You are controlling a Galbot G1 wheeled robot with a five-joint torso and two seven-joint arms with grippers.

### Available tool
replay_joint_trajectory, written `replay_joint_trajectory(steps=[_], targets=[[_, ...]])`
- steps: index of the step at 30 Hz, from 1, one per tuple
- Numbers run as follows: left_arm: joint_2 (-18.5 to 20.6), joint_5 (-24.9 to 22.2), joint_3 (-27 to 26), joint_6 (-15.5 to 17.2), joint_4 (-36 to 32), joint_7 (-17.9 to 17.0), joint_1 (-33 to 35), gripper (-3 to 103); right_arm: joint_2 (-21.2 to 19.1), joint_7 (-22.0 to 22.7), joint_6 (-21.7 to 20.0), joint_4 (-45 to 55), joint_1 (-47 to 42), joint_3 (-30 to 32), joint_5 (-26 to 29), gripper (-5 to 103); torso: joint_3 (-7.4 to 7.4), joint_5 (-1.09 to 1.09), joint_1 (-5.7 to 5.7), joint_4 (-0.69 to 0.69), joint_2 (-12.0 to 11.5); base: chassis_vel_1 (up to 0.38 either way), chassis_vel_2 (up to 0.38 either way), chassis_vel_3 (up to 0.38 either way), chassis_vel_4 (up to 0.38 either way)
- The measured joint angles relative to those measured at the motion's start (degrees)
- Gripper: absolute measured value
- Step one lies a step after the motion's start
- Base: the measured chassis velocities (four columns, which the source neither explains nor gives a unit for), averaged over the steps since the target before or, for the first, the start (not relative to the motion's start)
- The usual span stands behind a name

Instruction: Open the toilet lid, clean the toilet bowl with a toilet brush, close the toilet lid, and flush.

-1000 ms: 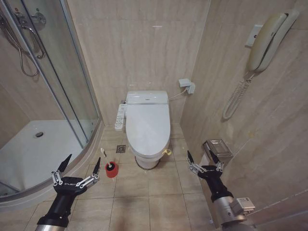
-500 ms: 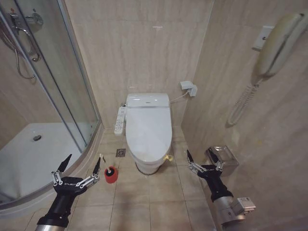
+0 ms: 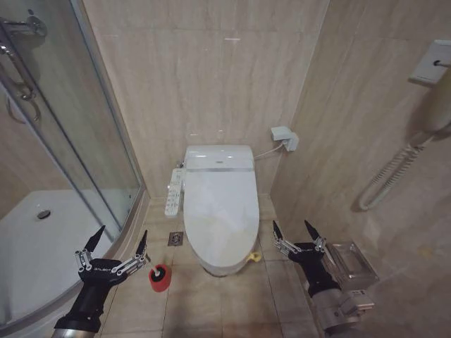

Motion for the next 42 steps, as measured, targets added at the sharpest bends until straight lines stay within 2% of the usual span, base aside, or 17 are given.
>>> replay_joint_trajectory(steps=[8,12,14,22,25,31,42], targets=[[0.0,0.0,0.0,0.0,0.0,0.0,0.0,100,0.0,-0.2,0.0,-0.7,0.0,-0.2,-0.5,100,0.00,0.02,0.00,0.04,0.0,-0.178,0.173,0.177,-0.175],[0.0,0.0,0.0,0.0,0.0,0.0,0.0,100,0.0,-0.7,0.5,-1.6,-0.7,-0.3,-1.1,100,0.01,-0.01,0.04,0.00,0.0,-0.174,0.156,0.170,-0.168],[0.0,0.0,0.0,0.0,0.0,0.0,0.0,100,-0.1,-2.0,3.0,-4.1,-2.8,-0.6,-2.9,100,0.02,0.00,0.05,0.03,0.0,-0.089,0.082,0.080,-0.047],[0.0,0.0,0.0,0.0,0.0,0.0,0.0,100,0.5,-4.1,6.7,-8.4,-7.5,-0.4,-4.5,100,-0.01,0.00,-0.03,0.00,0.0,0.008,-0.025,-0.021,0.021],[0.0,0.0,0.0,0.0,0.0,0.0,0.0,100,0.8,-4.6,8.9,-12.7,-8.3,-0.3,-6.1,100,-0.01,0.00,-0.04,0.01,0.0,0.021,-0.019,-0.054,0.021],[0.0,0.0,0.0,0.0,0.0,0.0,0.0,100,1.0,-4.9,10.7,-19.1,-7.6,-0.3,-7.2,100,0.00,0.01,0.00,0.02,0.0,0.000,0.000,0.000,0.000],[0.0,0.0,0.0,0.0,0.0,0.0,0.0,100,1.4,-5.3,13.6,-36.7,-0.4,-1.1,-11.2,100,0.00,0.00,0.00,0.02,0.0,0.000,0.000,0.000,0.000]])
